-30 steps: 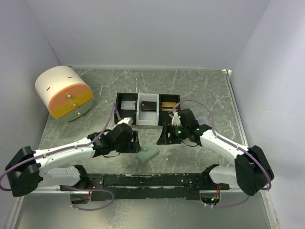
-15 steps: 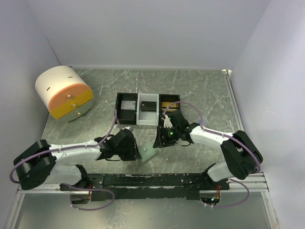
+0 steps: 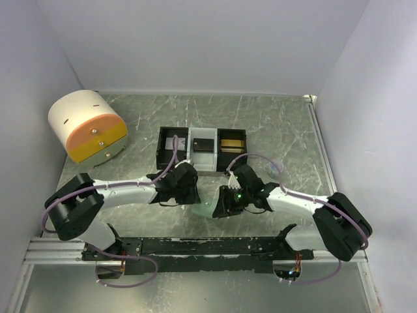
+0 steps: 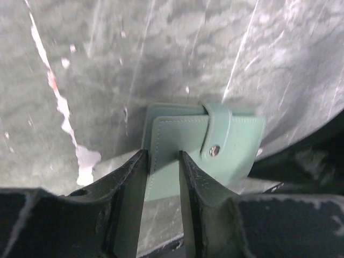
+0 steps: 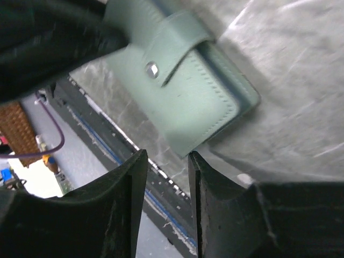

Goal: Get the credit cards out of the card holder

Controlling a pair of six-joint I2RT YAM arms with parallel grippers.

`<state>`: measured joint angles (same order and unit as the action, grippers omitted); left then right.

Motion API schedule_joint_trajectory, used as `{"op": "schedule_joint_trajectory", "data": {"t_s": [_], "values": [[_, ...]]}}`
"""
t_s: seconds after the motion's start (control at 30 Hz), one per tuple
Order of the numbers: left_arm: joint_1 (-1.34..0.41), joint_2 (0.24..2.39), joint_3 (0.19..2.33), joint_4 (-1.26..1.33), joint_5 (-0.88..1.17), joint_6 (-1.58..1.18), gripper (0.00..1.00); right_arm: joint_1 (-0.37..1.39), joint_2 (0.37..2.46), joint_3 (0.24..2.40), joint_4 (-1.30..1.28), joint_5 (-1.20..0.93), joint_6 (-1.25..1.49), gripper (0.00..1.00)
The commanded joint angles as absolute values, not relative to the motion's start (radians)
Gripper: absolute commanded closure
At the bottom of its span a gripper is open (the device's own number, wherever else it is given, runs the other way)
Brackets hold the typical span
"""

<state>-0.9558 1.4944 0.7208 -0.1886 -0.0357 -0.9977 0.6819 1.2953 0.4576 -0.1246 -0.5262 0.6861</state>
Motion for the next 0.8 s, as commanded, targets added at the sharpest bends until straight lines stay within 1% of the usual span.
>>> {"op": "schedule_joint_trajectory", "data": {"t_s": [0.0, 0.1, 0.17, 0.23, 0.3, 0.4, 0.53, 0.6, 0.67, 0.77], "values": [[-0.892, 1.535, 0.770, -0.092, 0.020, -0.898, 0.60, 0.728, 1.218, 0.430, -0.075, -0.582, 0.763, 0.61], [-0.864, 1.570, 0.814, -0.090, 0.051, -0.849, 0.60, 0.731, 1.140, 0.431, -0.152, -0.491, 0.768, 0.54], [-0.859, 1.586, 0.846, -0.129, 0.035, -0.824, 0.59, 0.731, 1.092, 0.464, -0.242, -0.359, 0.753, 0.48], [-0.858, 1.586, 0.864, -0.184, 0.001, -0.819, 0.58, 0.730, 1.075, 0.514, -0.304, -0.248, 0.712, 0.47], [-0.856, 1.561, 0.859, -0.229, -0.035, -0.832, 0.57, 0.731, 1.096, 0.560, -0.311, -0.220, 0.644, 0.47], [-0.857, 1.483, 0.805, -0.255, -0.068, -0.882, 0.55, 0.732, 1.178, 0.630, -0.300, -0.250, 0.564, 0.54], [-0.857, 1.327, 0.697, -0.276, -0.102, -0.985, 0.53, 0.758, 1.250, 0.682, -0.264, -0.269, 0.515, 0.59], [-0.857, 1.243, 0.640, -0.291, -0.119, -1.039, 0.52, 0.783, 1.282, 0.702, -0.267, -0.245, 0.497, 0.60], [-0.856, 1.160, 0.592, -0.314, -0.140, -1.077, 0.50, 0.812, 1.323, 0.730, -0.289, -0.208, 0.473, 0.63], [-0.856, 1.044, 0.536, -0.365, -0.178, -1.111, 0.45, 0.864, 1.372, 0.764, -0.312, -0.147, 0.445, 0.66]]}}
